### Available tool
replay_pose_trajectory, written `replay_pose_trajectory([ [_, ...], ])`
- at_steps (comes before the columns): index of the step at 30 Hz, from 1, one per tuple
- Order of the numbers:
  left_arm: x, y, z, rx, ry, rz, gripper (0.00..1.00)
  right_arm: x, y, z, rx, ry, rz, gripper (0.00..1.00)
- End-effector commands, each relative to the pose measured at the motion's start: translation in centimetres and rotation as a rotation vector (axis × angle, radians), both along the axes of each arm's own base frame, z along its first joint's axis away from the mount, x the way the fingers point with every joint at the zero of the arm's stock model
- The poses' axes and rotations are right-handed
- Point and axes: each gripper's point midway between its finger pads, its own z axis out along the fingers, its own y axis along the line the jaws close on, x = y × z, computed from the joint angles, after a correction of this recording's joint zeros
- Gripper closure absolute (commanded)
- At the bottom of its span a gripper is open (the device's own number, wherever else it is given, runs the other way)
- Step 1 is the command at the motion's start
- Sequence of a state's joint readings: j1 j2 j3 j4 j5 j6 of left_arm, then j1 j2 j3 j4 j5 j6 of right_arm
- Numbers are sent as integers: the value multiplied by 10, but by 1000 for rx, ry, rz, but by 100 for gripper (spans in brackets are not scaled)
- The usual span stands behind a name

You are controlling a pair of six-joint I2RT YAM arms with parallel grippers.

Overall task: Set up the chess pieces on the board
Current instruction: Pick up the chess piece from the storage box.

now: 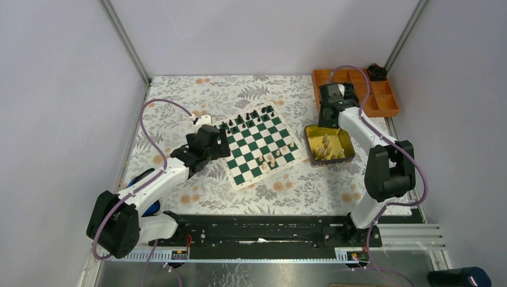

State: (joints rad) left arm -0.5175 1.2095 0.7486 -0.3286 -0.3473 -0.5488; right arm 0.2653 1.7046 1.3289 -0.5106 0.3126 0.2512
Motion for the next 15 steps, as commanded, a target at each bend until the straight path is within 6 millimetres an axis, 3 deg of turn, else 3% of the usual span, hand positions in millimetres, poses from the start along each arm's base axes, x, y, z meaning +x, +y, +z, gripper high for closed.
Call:
replay_pose_trajectory([
  [1,6,-5,2,-18,-23,11,1,8,-17,-2,26,-23,-66,63],
  [6,6,-4,1,-14,-20,13,1,11,-26,-19,41,10,-92,62],
  [15,7,-4,-2,-7,-13,15,1,16,-21,-37,68,57,-82,62],
])
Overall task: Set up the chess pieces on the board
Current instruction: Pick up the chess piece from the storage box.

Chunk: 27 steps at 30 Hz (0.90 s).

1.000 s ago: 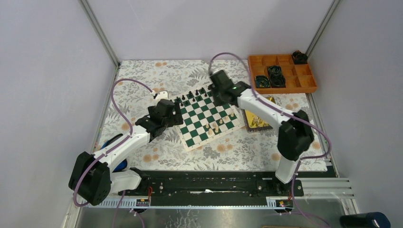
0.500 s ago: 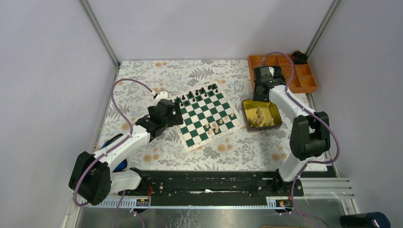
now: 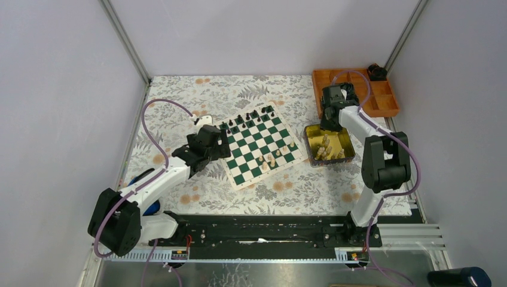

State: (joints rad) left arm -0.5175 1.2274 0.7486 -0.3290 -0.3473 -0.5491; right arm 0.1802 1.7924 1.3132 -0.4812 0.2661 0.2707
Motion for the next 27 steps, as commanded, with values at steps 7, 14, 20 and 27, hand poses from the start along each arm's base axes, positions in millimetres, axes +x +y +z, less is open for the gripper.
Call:
replay_pose_trajectory([
  [7,8,-5,1,-14,-23,14,1,12,3,-11,41,6,-13,61],
  [14,9,-5,0,-11,-21,14,1,15,4,-21,44,24,-15,61],
  [20,9,-5,-1,-8,-18,14,1,18,4,-25,50,28,-16,64],
  [27,9,-5,-2,-7,-16,14,1,20,2,-25,43,24,-20,81],
])
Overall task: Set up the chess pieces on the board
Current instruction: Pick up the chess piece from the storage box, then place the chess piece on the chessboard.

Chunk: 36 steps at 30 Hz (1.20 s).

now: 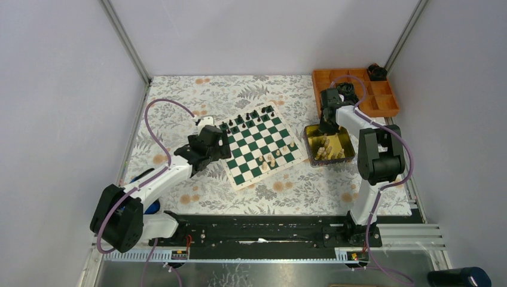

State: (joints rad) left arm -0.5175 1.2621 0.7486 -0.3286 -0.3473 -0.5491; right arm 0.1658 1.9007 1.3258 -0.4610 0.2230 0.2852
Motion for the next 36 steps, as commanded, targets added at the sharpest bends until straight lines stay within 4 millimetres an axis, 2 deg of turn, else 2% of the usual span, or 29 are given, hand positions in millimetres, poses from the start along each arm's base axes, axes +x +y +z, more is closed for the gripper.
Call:
replay_pose_trajectory([
  [1,10,-5,8,-22,-45,15,1,17,-1,12,10,-53,-12,84],
  [5,10,-6,7,-24,-44,14,1,15,-1,14,14,-53,-10,100],
  [12,9,-5,10,-31,-49,18,1,12,-1,28,13,-83,-2,100],
  [17,7,-4,13,-37,-56,26,1,10,2,53,25,-135,22,100],
  [20,6,-2,16,-37,-65,33,1,9,12,72,33,-170,59,100],
  [28,4,6,28,-36,-101,57,1,-9,68,114,42,-230,217,100],
  [36,0,12,47,-50,-141,82,1,-56,160,136,74,-258,444,100],
])
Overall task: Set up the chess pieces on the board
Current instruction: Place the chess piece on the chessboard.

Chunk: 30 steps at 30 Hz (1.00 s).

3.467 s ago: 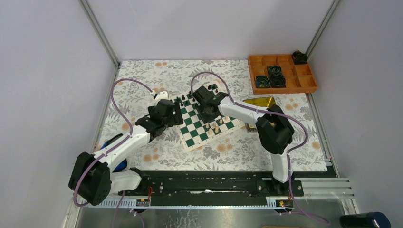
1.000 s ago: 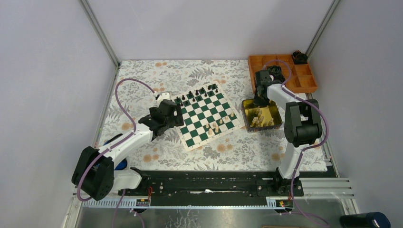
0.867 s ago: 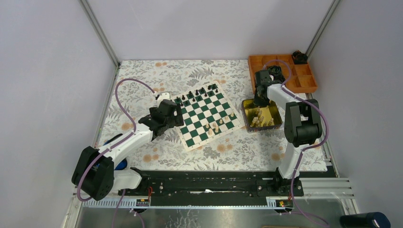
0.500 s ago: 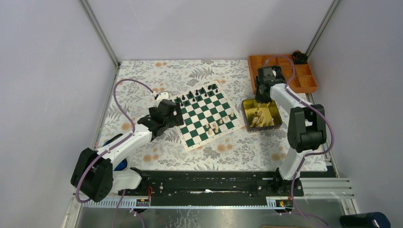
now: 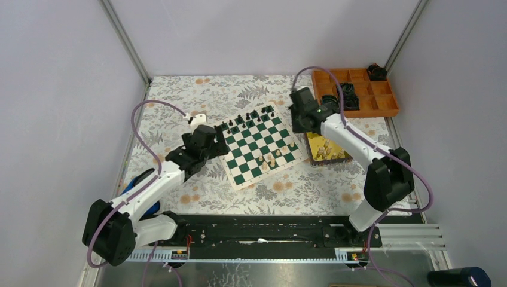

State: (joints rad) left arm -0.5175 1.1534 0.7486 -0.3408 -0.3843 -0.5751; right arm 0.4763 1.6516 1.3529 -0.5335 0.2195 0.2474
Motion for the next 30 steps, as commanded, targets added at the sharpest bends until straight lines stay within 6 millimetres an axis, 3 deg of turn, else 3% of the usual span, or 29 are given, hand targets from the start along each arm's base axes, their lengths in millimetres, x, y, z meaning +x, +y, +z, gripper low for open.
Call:
replay_pose_trajectory([
  [1,-1,7,19,-9,-51,42,1,-31,56,37,32,-64,145,100],
  [8,-8,19,46,-15,-106,77,1,-84,145,36,27,-63,363,100],
  [14,-20,32,69,-38,-162,115,1,-114,197,21,20,-45,479,100],
  [22,-36,44,87,-74,-212,149,1,-136,233,-12,4,-6,567,100],
  [30,-41,49,90,-79,-223,159,1,-143,249,-37,-11,23,611,100],
])
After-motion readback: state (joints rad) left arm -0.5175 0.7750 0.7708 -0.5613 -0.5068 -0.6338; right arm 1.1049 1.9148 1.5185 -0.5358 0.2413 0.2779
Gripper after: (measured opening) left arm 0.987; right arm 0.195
